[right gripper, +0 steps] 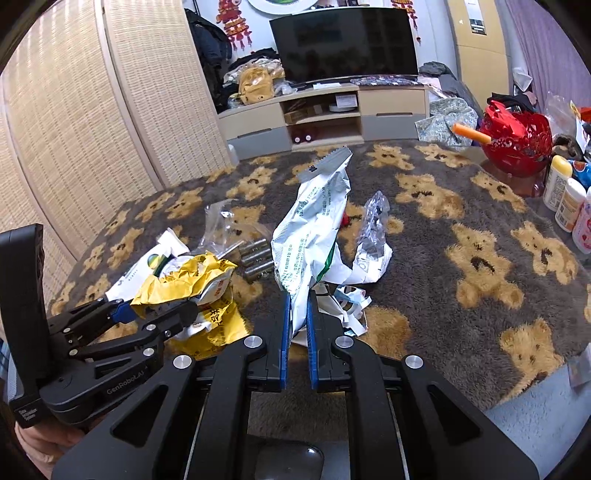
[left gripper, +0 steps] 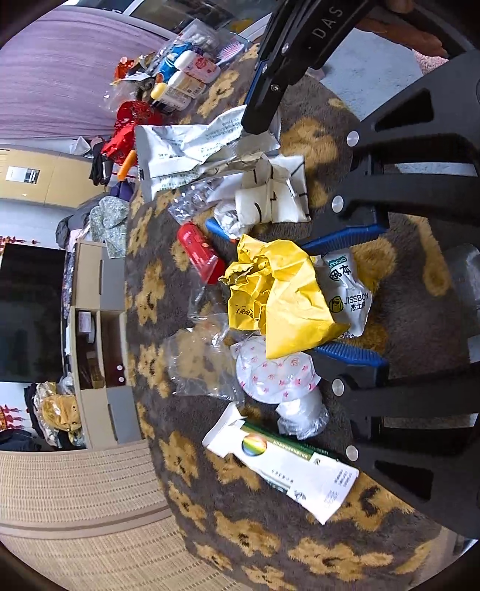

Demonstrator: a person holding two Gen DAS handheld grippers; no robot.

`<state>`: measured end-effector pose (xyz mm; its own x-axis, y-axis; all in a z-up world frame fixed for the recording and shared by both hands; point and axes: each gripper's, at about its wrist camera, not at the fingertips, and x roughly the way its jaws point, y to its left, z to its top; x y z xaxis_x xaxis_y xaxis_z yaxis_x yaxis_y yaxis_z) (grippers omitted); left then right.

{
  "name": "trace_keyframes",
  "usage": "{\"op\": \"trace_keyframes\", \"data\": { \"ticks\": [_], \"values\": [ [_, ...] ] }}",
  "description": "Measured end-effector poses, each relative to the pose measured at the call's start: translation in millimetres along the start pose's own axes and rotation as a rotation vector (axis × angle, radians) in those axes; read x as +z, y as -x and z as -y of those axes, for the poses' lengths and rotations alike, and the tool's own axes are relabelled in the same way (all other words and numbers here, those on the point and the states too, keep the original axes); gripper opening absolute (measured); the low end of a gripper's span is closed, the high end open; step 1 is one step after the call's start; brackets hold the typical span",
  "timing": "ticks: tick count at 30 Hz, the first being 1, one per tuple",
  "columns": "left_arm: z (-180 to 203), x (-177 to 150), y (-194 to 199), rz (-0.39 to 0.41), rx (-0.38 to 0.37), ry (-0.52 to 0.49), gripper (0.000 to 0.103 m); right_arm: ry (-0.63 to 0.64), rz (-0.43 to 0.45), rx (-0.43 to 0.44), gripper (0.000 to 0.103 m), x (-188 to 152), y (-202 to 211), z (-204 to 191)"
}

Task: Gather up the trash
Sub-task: 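Carry both wrappers down over the metal bin and open both tools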

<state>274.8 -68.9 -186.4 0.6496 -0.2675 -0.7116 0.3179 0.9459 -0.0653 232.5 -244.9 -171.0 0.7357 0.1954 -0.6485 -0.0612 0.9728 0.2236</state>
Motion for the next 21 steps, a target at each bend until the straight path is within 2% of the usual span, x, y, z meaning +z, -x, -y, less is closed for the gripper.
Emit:
{"op": "trace_keyframes", "data": {
  "ticks": [8, 12, 16, 21],
  "values": [
    [15.5, 8.6, 78.3, 0.113, 0.022, -0.022, 0.041, 0.026, 0.087, 0.019, 0.010, 6.8, 63.0, -18.2],
    [25.6, 2.3, 123.7, 0.160, 0.031, -0.027, 0.041, 0.051, 0.120, 0.021, 0.010, 1.5, 97.7, -29.6],
    [35.0, -15.4, 162.3, 0.183, 0.039, -0.025, 0.042, 0.074, 0.119, 0.034, 0.010, -13.8, 128.0, -37.6],
    [41.1, -55.2, 190.5, 0.156, 0.035, -0.008, 0.042, 0.100, 0.061, 0.075, 0.010, -44.3, 149.5, -45.1]
  ]
}}
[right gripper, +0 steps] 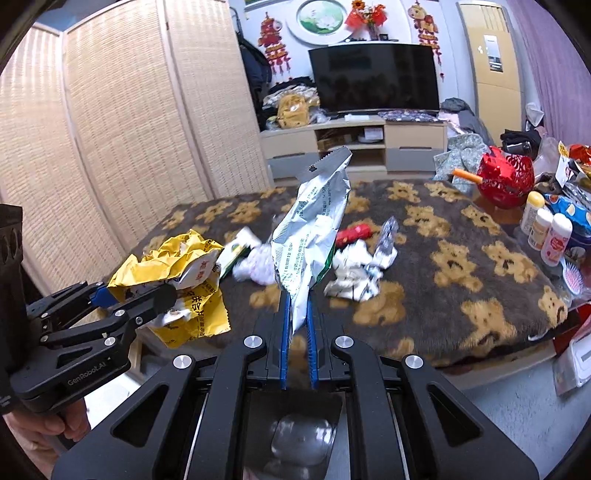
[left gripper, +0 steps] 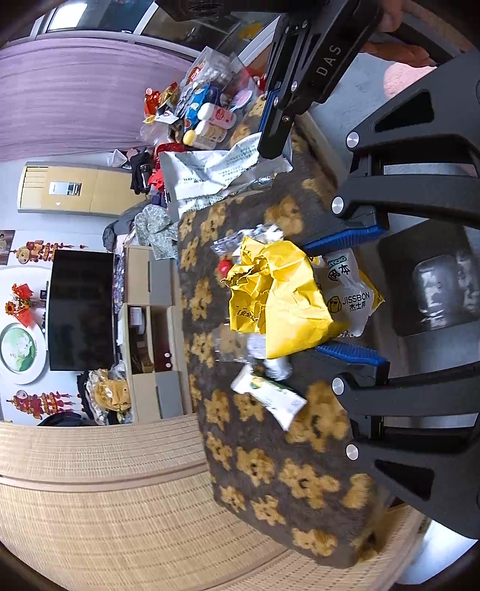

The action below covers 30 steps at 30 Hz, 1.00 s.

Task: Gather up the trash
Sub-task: 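Carry both wrappers down over the metal bin and open both tools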

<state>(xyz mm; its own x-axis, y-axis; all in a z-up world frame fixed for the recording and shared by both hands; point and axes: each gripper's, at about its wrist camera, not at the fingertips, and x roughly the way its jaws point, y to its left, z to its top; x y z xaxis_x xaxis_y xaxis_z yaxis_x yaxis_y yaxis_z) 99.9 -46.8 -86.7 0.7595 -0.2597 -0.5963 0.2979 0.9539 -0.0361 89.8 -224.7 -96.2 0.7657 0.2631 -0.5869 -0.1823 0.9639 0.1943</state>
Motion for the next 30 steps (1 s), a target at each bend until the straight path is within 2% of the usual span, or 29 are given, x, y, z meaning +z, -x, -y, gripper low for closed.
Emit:
{"op": "trace_keyframes", "data": {
  "ticks": [4, 8, 14, 20, 25, 30],
  "values": [
    [0.8, -35.1, 6.1, -0.067, -0.019, 0.012, 0.042, 0.006, -0.087, 0.025, 0.010, -33.7, 1.3, -5.7],
    [-0.2, -70.9, -2.8, -0.152, -0.023, 0.022, 0.042, -0.020, -0.195, 0.030, 0.010, -72.3, -15.3, -1.1],
    [-4.9, -127.2, -36.6, -0.312, -0.023, 0.044, 0.042, -0.049, -0.334, 0.038, 0.010, -121.2, -46.4, 2.8],
    [-17.7, -177.6, -81.9, -0.451, -0.071, 0.131, 0.042, -0.099, -0.456, 0.060, 0.010, -152.7, -84.1, 6.9],
    [-22.3, -194.3, -108.6, -0.498, -0.065, 0.159, 0.042, -0.146, -0.553, 0.064, 0.010, -176.9, -119.5, 13.1],
    [-20.7, -205.2, -126.5, -0.507, -0.070, 0.145, 0.042, -0.162, -0.587, 0.056, 0.012, -188.0, -142.4, 17.5]
  ]
}}
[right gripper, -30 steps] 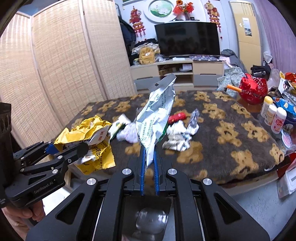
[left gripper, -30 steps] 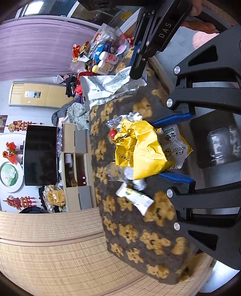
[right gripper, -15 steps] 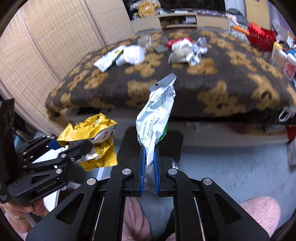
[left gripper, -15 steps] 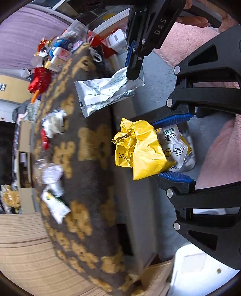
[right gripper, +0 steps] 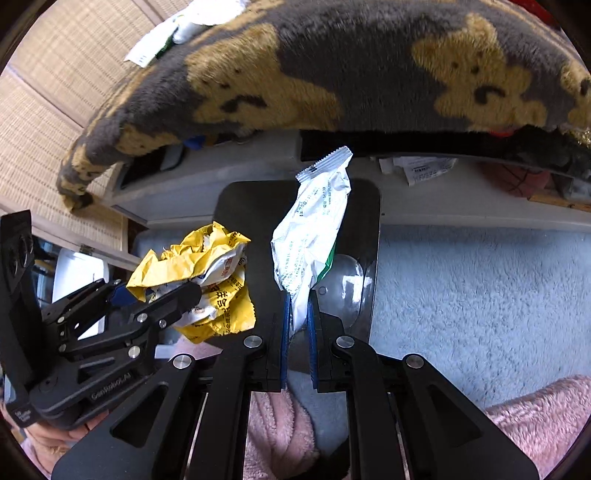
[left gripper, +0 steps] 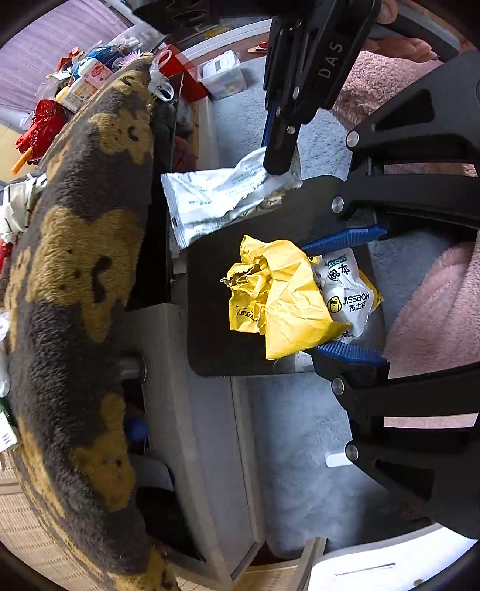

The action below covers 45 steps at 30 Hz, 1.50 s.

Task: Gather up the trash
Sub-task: 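Carry both wrappers down over the metal bin and open both tools, then raise both tools back over the table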

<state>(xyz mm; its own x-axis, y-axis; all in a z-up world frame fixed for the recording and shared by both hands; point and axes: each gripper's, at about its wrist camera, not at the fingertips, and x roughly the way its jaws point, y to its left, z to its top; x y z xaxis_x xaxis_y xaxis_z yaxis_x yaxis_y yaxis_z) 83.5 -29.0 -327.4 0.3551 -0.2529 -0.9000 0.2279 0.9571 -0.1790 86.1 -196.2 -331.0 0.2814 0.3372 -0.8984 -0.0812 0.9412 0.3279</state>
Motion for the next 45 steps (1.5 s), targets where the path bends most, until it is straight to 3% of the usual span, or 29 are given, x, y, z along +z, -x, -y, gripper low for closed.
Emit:
{"op": "trace_keyframes", "data": {
  "ticks": [8, 9, 11, 15, 21, 34, 45],
  "values": [
    [-2.1, 5.6, -11.2, -0.031, 0.011, 0.002, 0.051, -0.014, 0.019, -0.021, 0.017, 14.8, -6.9, 2.0],
    [-2.6, 6.9, -11.4, -0.032, 0.011, 0.004, 0.053, -0.014, 0.023, -0.023, 0.023, 16.9, -6.2, 3.1],
    [-3.2, 8.1, -10.0, -0.029, 0.010, 0.009, 0.056, -0.024, 0.041, -0.018, 0.061, 18.4, -2.2, 3.2],
    [-2.5, 10.5, -0.7, -0.003, 0.023, 0.008, 0.070, -0.033, 0.084, -0.026, 0.067, 19.4, 10.9, 5.7],
    [-1.8, 11.7, 29.7, 0.071, 0.054, 0.004, 0.095, -0.043, 0.172, -0.057, 0.095, 19.2, 43.6, 9.1],
    [-10.5, 28.0, 87.0, 0.190, 0.070, 0.018, 0.095, -0.063, 0.366, -0.098, 0.100, 36.2, 118.2, 20.0],
    [-36.5, 72.5, 104.6, 0.271, 0.102, 0.034, 0.095, -0.072, 0.437, -0.089, 0.100, 78.8, 130.7, 24.0]
  ]
}}
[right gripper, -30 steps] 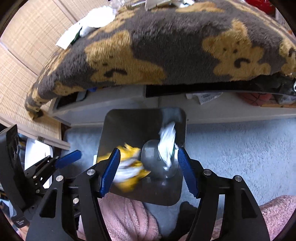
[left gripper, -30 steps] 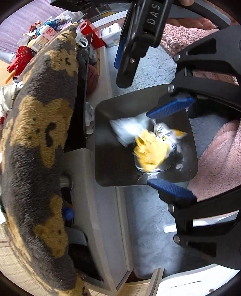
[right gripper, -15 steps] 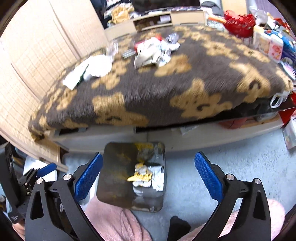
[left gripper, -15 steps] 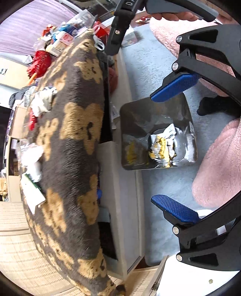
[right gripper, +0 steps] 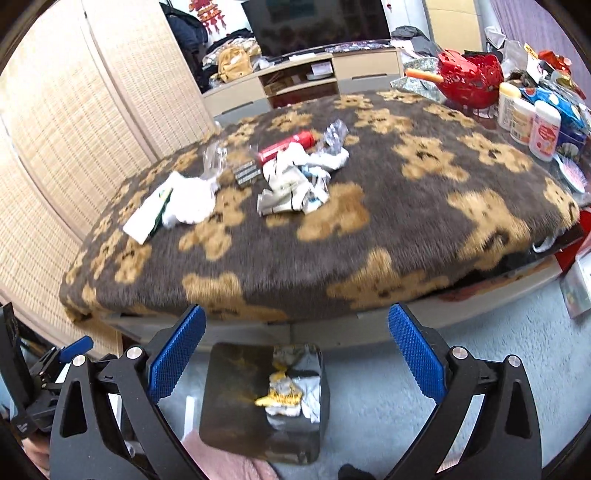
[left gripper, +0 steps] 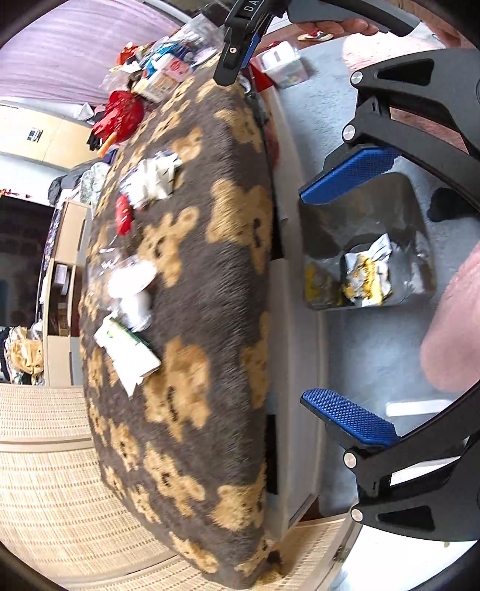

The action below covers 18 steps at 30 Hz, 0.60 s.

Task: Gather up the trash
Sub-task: 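Raise both tools back over the table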

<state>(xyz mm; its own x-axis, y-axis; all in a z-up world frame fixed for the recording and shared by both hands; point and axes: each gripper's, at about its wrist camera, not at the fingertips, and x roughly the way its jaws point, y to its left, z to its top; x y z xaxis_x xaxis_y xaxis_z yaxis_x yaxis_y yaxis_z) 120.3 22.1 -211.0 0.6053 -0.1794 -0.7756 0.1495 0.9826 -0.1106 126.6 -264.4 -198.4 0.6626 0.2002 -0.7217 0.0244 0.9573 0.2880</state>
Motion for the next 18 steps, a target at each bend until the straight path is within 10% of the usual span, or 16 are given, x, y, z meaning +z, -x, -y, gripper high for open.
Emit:
{"op": "trace_keyframes", "data": {
  "ticks": [15, 18],
  "values": [
    [-54.2, 85.2, -42.4, 0.060, 0.063, 0.043, 0.095, 0.005, 0.067, 0.036, 0.099, 67.1, -75.5, -13.4],
    [-59.8, 99.7, -50.8, 0.071, 0.072, 0.035, 0.095, 0.024, 0.061, 0.037, 0.085, 77.8, -90.7, -15.2]
  ]
}}
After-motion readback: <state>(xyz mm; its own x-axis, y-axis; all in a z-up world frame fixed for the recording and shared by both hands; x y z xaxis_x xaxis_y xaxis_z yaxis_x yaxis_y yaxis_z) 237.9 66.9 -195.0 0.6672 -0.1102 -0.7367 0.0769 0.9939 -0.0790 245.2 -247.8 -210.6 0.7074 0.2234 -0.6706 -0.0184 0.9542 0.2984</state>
